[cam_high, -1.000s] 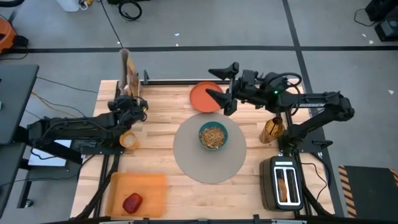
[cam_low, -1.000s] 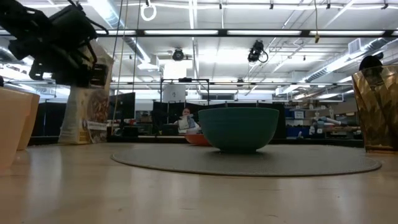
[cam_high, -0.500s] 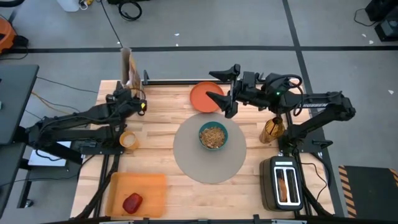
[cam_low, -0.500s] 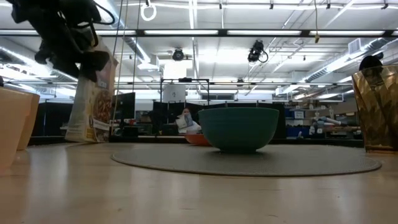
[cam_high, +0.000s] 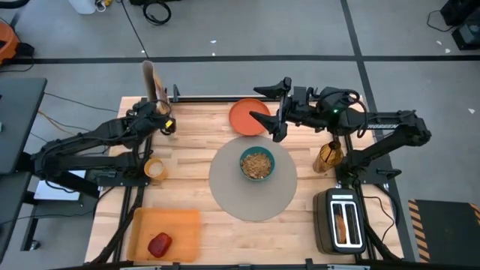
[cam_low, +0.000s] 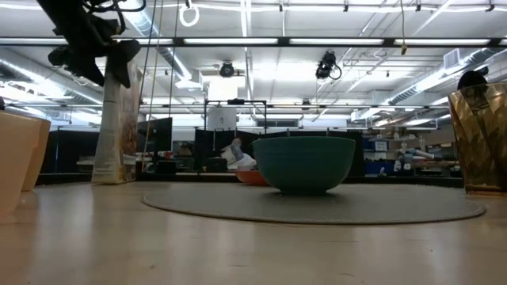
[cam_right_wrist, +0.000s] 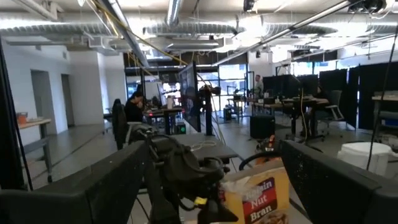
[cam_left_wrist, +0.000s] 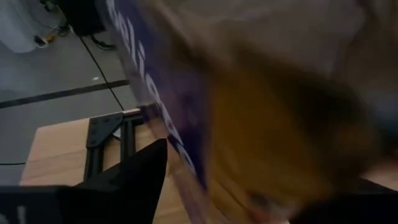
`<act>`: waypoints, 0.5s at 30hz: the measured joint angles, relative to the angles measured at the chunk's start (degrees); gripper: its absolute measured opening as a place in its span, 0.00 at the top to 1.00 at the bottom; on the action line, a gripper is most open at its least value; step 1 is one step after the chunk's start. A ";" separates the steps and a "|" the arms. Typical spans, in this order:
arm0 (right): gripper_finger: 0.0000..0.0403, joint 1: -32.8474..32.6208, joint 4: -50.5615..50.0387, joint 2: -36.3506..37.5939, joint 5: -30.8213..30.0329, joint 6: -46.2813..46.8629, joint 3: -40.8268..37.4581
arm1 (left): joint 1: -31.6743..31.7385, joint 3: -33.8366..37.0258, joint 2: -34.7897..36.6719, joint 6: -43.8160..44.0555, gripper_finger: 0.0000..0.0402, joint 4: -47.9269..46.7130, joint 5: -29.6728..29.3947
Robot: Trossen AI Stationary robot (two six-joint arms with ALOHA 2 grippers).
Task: Arrange a breakfast setting
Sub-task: Pour the cereal into the green bowl
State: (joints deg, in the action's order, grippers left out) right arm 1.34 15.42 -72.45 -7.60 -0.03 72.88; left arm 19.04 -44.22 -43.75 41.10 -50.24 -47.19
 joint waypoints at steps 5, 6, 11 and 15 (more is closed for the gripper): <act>0.05 0.57 -1.25 0.91 1.08 -0.05 0.00 | -0.32 -4.80 -0.13 -4.46 0.29 -4.20 2.84; 0.05 0.85 -2.03 1.17 1.52 0.07 0.00 | -0.32 -6.08 -0.09 -4.47 0.29 -5.47 3.43; 0.05 1.55 -3.89 2.36 1.66 1.06 0.00 | -0.31 -12.29 -0.07 -4.57 0.29 -9.38 4.26; 0.05 1.88 -4.84 3.40 1.84 1.33 -0.02 | -0.30 -15.75 -0.10 -5.09 0.29 -9.79 5.13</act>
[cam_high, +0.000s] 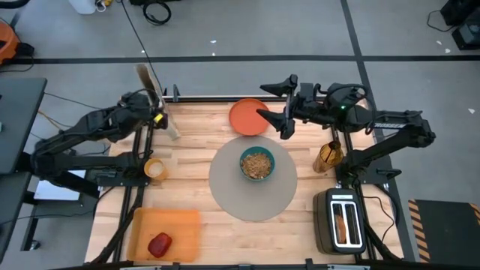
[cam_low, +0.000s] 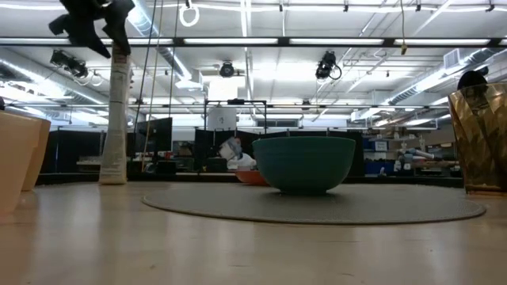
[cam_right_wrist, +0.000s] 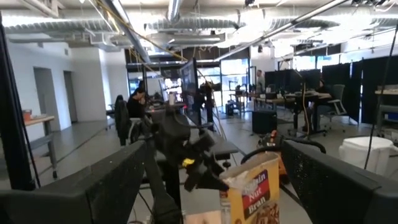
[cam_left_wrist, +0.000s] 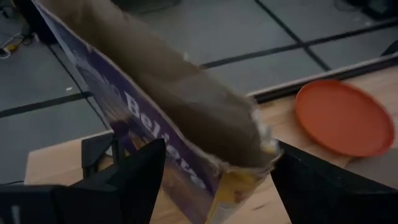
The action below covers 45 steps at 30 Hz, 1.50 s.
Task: Arrange a breakfast setting
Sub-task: Pour the cereal into the green bowl, then put the yellow cup with grains of rice on the gray mat to the top right of the green bowl
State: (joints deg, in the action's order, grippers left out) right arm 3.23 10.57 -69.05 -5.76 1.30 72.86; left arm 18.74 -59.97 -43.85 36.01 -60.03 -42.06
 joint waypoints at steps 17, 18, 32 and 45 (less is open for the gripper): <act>0.07 -0.92 -7.70 2.72 -0.04 -4.40 0.00 | -0.20 -18.22 0.10 -17.52 0.29 -6.51 30.64; 0.07 -0.82 -8.26 2.66 -0.04 -4.50 0.00 | -0.59 -18.19 0.06 -17.55 0.29 -7.66 32.80; 0.07 -0.79 -15.76 2.61 -0.72 -1.66 0.00 | -21.98 -7.95 -4.61 4.26 0.38 -20.77 45.74; 0.07 2.53 -15.74 2.61 -0.68 -2.42 0.00 | -32.24 6.44 -17.68 25.42 0.42 -14.50 43.88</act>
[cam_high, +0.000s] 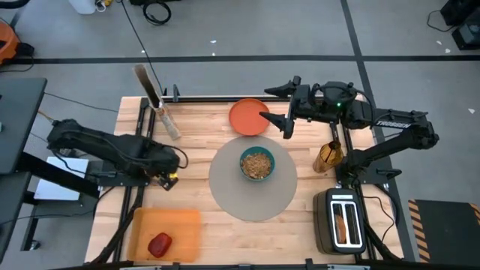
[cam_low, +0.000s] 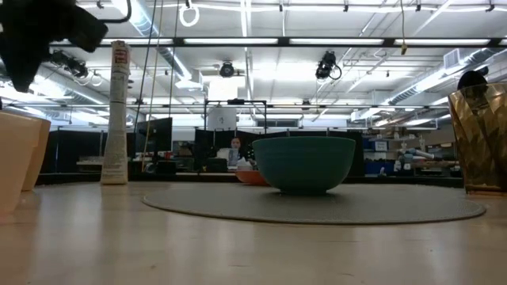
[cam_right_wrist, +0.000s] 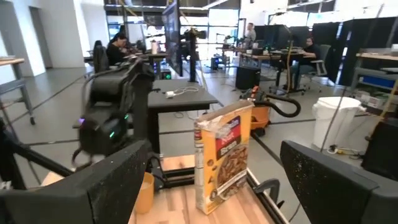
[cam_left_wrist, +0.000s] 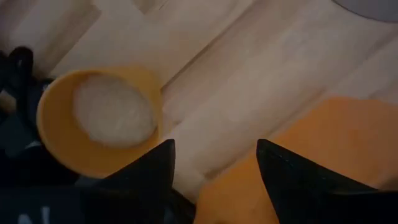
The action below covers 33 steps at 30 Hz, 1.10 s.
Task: Arrange a breakfast setting
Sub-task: Put the yellow cup with grains of rice on the gray mat to the top right of the green bowl
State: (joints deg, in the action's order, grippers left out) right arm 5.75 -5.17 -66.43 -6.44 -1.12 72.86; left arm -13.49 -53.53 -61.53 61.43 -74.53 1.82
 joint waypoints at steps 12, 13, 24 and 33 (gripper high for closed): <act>0.07 1.95 -1.28 0.00 2.02 1.35 0.00 | 0.33 2.64 -6.01 5.27 0.42 -1.25 -4.99; 0.07 1.95 -1.57 0.00 2.02 1.35 0.00 | 0.75 4.09 -6.01 5.85 0.42 -1.34 -4.55; 0.07 1.95 -2.42 -0.02 2.05 1.50 0.00 | 2.36 8.43 -5.86 4.89 0.52 3.90 -3.30; 0.14 1.95 -2.40 -0.02 2.01 0.94 0.00 | 2.47 9.63 -6.01 7.12 0.91 3.06 -4.82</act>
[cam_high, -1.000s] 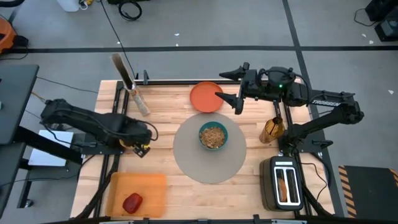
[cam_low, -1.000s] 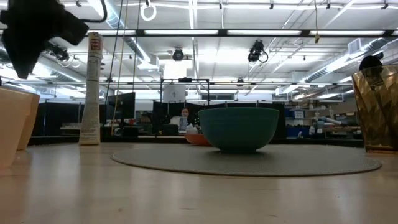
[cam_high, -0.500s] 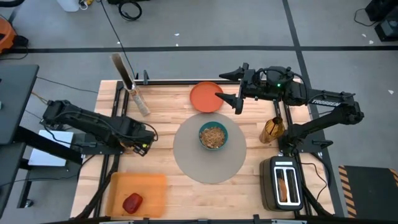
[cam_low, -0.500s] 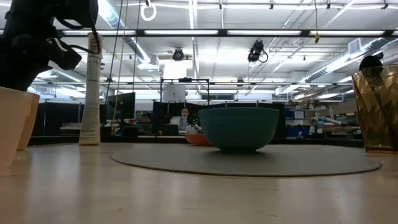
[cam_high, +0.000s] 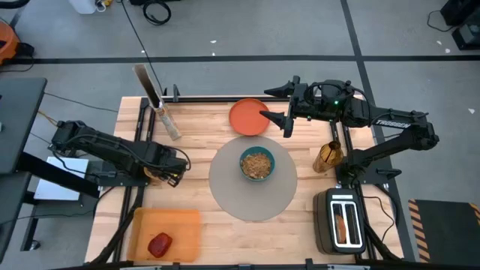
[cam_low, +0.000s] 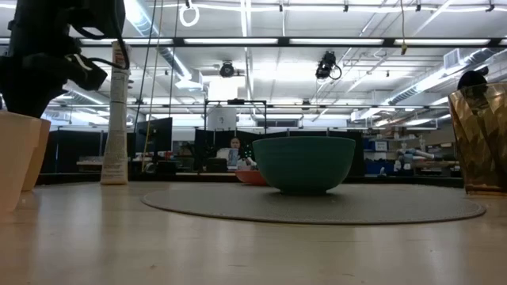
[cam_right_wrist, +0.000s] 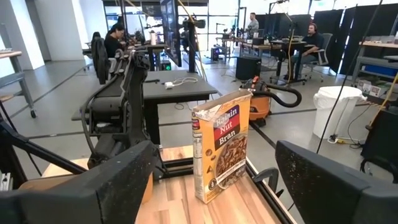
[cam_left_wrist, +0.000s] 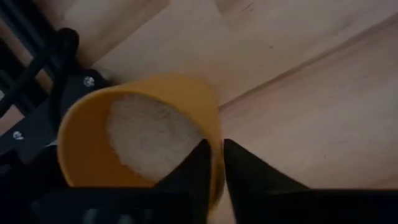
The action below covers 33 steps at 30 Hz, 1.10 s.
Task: Arrange a breakfast setting
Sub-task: Put the yellow cup with grains of rice on the gray mat to the top right of the green bowl
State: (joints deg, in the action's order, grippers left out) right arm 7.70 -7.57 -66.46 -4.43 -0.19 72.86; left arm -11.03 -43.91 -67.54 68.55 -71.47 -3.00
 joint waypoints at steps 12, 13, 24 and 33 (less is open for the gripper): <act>0.13 0.00 -1.44 -2.82 0.23 -0.01 0.00 | -0.02 -7.23 -0.05 -6.77 0.97 -3.10 1.09; 0.12 0.00 -1.71 -3.86 1.34 0.22 0.00 | -0.02 -8.99 -0.05 -8.29 0.97 -3.16 0.97; 0.04 -0.33 -2.97 -23.57 14.05 1.26 6.08 | 1.08 -30.64 -5.38 -30.81 0.97 -4.87 -3.66; 0.03 -0.55 2.66 -34.81 21.03 -7.13 10.82 | 1.60 -40.14 -15.58 -49.91 0.97 -3.97 -5.00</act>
State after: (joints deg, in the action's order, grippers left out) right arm 7.15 -4.91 -101.26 16.61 -7.32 83.68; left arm -9.43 -84.05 -83.13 18.64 -75.45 -8.00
